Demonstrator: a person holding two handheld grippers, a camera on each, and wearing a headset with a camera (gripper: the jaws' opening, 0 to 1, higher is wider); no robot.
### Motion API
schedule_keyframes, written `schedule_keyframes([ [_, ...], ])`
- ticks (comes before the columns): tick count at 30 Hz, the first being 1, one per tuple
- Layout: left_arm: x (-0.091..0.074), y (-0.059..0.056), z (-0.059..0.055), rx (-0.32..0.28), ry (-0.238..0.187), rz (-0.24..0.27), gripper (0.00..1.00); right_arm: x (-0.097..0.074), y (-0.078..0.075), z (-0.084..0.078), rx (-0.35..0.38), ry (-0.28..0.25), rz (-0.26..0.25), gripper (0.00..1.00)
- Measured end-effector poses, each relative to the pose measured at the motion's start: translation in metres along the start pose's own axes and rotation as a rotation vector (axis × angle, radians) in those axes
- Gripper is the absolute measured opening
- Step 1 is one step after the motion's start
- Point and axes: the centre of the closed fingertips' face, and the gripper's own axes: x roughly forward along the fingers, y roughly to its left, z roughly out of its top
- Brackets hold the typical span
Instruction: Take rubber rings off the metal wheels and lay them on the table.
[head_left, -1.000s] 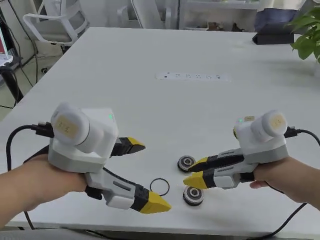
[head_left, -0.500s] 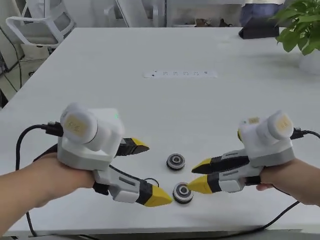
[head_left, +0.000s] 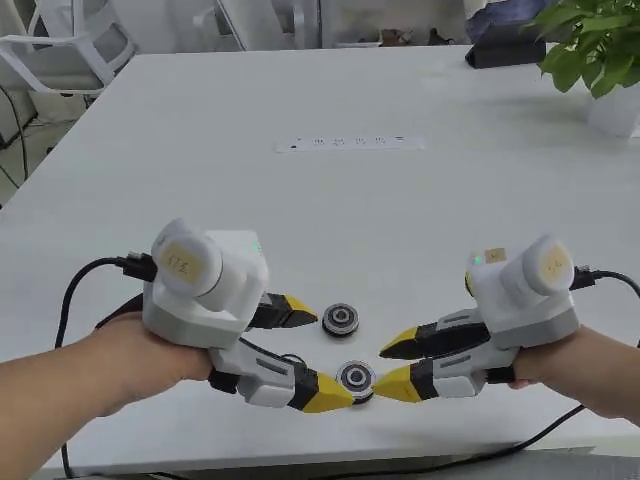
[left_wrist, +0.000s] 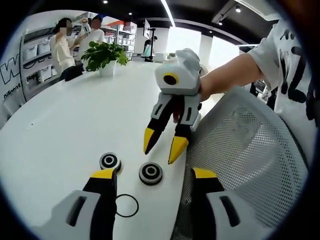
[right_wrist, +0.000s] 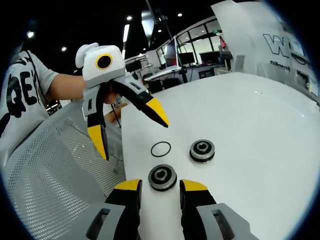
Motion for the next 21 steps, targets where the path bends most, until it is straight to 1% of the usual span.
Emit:
schedule_keyframes([
  [3, 0.005, -0.001, -0.002, 0.007, 0.015, -0.011, 0.49, 0.002, -0.001, -0.004, -0.005, 0.007, 0.0, 0.28],
  [11, 0.015, 0.0, -0.007, 0.015, 0.043, -0.019, 0.42, 0.007, -0.006, -0.008, -0.026, 0.009, -0.004, 0.26],
  [15, 0.02, 0.0, -0.01, 0.017, 0.058, -0.026, 0.38, 0.01, -0.005, -0.012, -0.042, 0.022, 0.0, 0.25],
  [18, 0.024, -0.001, -0.012, 0.019, 0.066, -0.031, 0.36, 0.012, -0.005, -0.013, -0.049, 0.021, 0.003, 0.24],
  [21, 0.028, 0.001, -0.015, 0.014, 0.077, -0.031, 0.33, 0.014, -0.005, -0.014, -0.055, 0.02, 0.002, 0.24],
])
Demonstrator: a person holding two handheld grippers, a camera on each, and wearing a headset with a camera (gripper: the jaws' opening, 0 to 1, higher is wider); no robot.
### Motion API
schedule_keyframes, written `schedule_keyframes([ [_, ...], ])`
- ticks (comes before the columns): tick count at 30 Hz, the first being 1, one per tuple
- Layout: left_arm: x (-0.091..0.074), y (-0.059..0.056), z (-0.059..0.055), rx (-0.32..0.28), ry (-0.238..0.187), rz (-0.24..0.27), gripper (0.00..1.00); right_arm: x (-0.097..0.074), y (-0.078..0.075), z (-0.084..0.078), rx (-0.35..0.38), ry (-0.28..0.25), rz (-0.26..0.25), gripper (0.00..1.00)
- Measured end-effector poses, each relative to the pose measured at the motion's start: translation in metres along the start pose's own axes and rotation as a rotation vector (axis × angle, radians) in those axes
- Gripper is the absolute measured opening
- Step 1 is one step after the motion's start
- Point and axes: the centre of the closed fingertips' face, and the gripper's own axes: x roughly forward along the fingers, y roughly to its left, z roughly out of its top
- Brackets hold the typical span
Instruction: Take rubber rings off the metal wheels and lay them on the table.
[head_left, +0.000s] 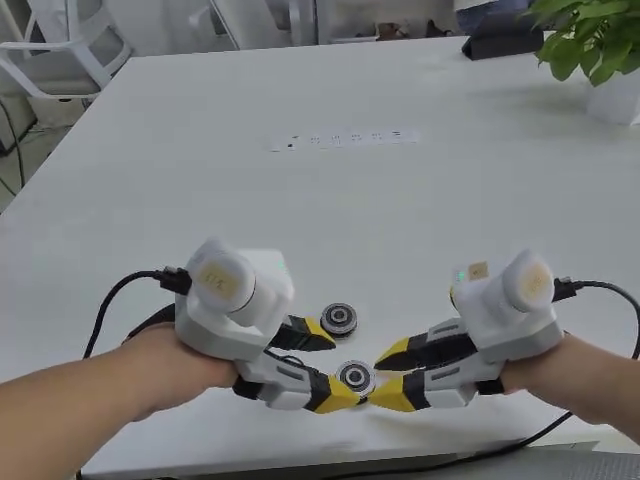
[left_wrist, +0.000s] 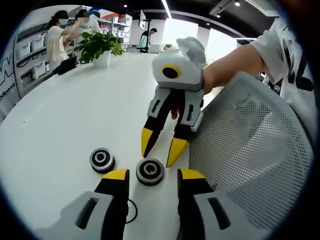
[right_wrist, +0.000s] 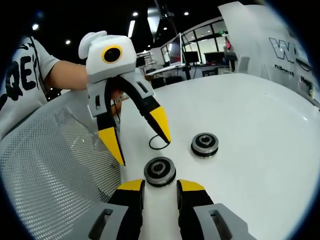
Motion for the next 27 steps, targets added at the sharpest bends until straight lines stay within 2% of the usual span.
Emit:
schedule_keyframes([
  [4, 0.004, -0.001, 0.0, -0.012, -0.003, -0.005, 0.29, 0.0, -0.002, -0.002, -0.008, 0.0, -0.005, 0.22],
  [14, 0.013, -0.002, -0.002, 0.008, 0.008, -0.005, 0.19, 0.002, -0.001, -0.003, -0.019, -0.007, -0.01, 0.19],
  [20, 0.016, 0.002, -0.008, 0.017, 0.024, 0.012, 0.13, 0.003, -0.001, -0.004, -0.028, -0.003, -0.012, 0.17],
  [27, 0.018, 0.001, -0.006, 0.051, 0.018, 0.027, 0.09, 0.003, -0.001, -0.004, -0.035, -0.005, -0.017, 0.16],
])
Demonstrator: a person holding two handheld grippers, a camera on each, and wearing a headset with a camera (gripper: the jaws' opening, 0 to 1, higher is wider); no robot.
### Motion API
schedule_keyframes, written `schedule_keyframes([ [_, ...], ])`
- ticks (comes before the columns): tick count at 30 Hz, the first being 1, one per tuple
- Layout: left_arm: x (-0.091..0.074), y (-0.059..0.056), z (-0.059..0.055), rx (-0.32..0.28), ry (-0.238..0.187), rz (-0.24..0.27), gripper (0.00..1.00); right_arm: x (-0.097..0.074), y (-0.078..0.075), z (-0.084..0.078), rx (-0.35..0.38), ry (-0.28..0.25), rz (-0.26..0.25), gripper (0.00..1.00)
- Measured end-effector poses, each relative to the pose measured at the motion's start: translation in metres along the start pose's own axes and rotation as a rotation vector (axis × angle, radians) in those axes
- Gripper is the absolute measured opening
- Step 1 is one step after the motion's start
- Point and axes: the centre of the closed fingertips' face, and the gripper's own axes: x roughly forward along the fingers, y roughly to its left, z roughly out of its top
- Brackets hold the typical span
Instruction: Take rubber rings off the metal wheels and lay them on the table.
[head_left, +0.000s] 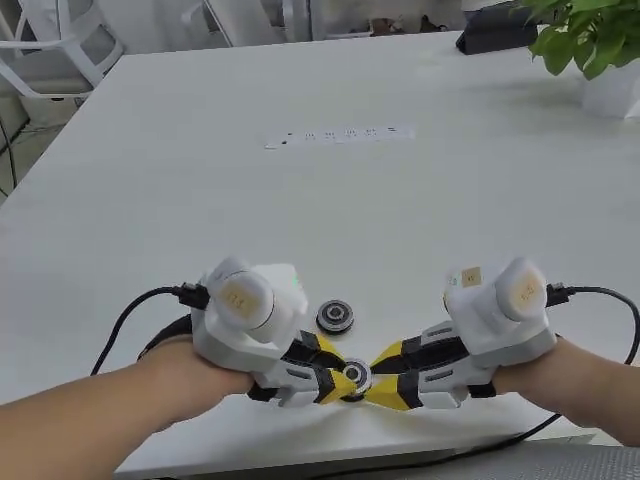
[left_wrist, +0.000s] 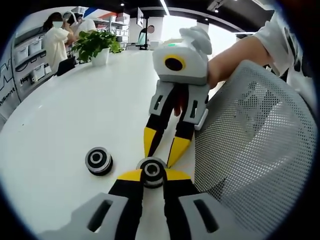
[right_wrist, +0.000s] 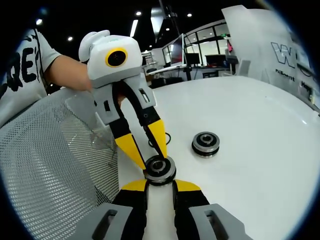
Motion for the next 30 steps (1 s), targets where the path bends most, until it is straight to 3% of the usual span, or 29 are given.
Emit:
schedule_keyframes([
  [10, 0.0029, 0.0014, 0.0004, 0.064, 0.002, 0.045, 0.07, -0.0001, -0.0008, -0.0009, -0.017, 0.002, -0.008, 0.15],
  [30, 0.0034, 0.0024, 0.0014, 0.048, -0.008, 0.062, 0.07, -0.0006, -0.0007, -0.0021, 0.006, 0.001, -0.015, 0.11],
])
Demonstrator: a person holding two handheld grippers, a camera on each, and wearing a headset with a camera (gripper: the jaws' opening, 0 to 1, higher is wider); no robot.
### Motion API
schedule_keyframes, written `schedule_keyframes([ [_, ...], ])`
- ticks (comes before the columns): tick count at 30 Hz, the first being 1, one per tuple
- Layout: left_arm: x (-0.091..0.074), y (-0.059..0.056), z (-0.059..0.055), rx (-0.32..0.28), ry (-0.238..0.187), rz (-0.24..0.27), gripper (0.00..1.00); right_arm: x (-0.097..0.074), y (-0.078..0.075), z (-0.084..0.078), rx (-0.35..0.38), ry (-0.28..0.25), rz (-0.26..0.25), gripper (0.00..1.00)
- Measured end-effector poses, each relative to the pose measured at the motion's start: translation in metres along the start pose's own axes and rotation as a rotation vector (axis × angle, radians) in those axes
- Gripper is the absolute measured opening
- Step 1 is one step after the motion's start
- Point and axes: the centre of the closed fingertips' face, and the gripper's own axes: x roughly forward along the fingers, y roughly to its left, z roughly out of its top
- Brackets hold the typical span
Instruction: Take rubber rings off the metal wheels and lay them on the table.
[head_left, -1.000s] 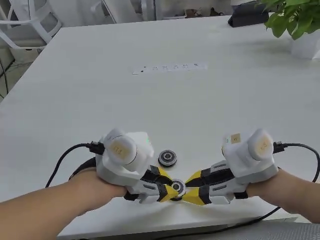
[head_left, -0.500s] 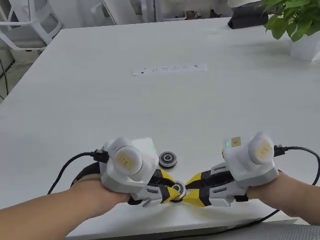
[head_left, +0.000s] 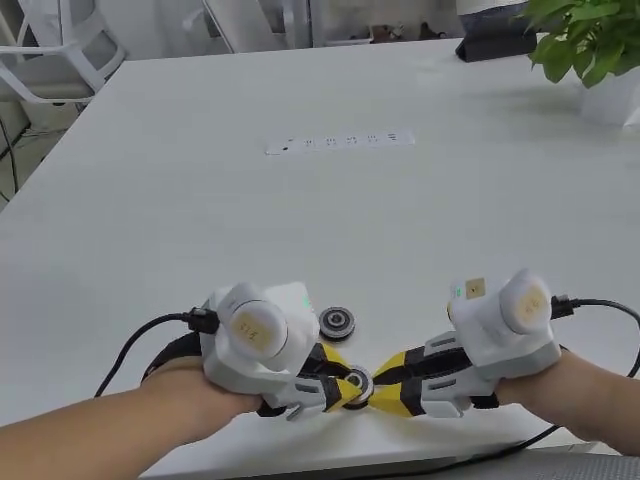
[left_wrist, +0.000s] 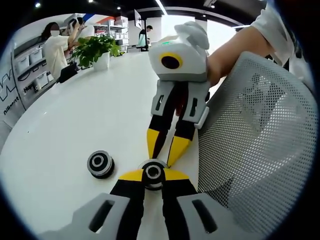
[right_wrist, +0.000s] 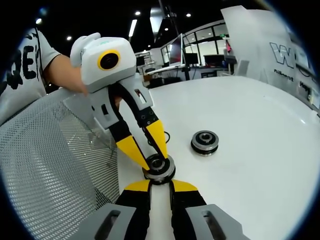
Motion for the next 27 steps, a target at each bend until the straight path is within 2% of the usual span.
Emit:
schedule_keyframes([
  [2, 0.0, 0.0, 0.0, -0.001, 0.0, 0.0, 0.07, 0.0, 0.0, 0.0, 0.005, 0.002, 0.0, 0.1],
  [3, 0.0, 0.0, 0.0, -0.001, 0.0, 0.001, 0.07, -0.002, -0.004, -0.005, 0.004, 0.025, -0.018, 0.03],
  [4, 0.0, 0.0, 0.0, -0.002, 0.0, 0.001, 0.07, -0.002, -0.003, -0.004, 0.015, 0.012, -0.006, 0.0],
  [5, 0.0, 0.0, 0.0, -0.001, 0.0, 0.001, 0.07, -0.002, -0.002, -0.004, 0.042, -0.002, 0.001, 0.0],
  [9, 0.0, 0.0, 0.0, 0.001, 0.0, 0.005, 0.07, -0.002, -0.003, -0.004, 0.046, 0.002, -0.002, 0.0],
  [14, 0.0, 0.0, 0.0, 0.006, 0.0, 0.008, 0.07, -0.002, -0.006, -0.003, 0.177, -0.024, -0.014, 0.0],
  [18, 0.0, 0.0, 0.001, 0.009, -0.002, 0.01, 0.07, -0.003, -0.008, -0.002, 0.28, -0.068, -0.013, 0.0],
  [23, 0.0, -0.001, 0.001, 0.014, 0.001, 0.014, 0.07, -0.008, -0.01, 0.001, 0.35, -0.104, -0.016, 0.0],
  [25, 0.0, -0.001, 0.001, 0.014, 0.001, 0.014, 0.07, -0.011, -0.013, 0.007, 0.379, -0.147, -0.027, 0.0],
  [26, 0.001, -0.001, 0.001, 0.014, 0.001, 0.015, 0.07, -0.012, -0.012, 0.009, 0.414, -0.159, -0.014, 0.0],
  [27, 0.001, -0.001, 0.001, 0.014, 0.002, 0.016, 0.07, -0.013, -0.012, 0.009, 0.411, -0.159, -0.016, 0.0],
])
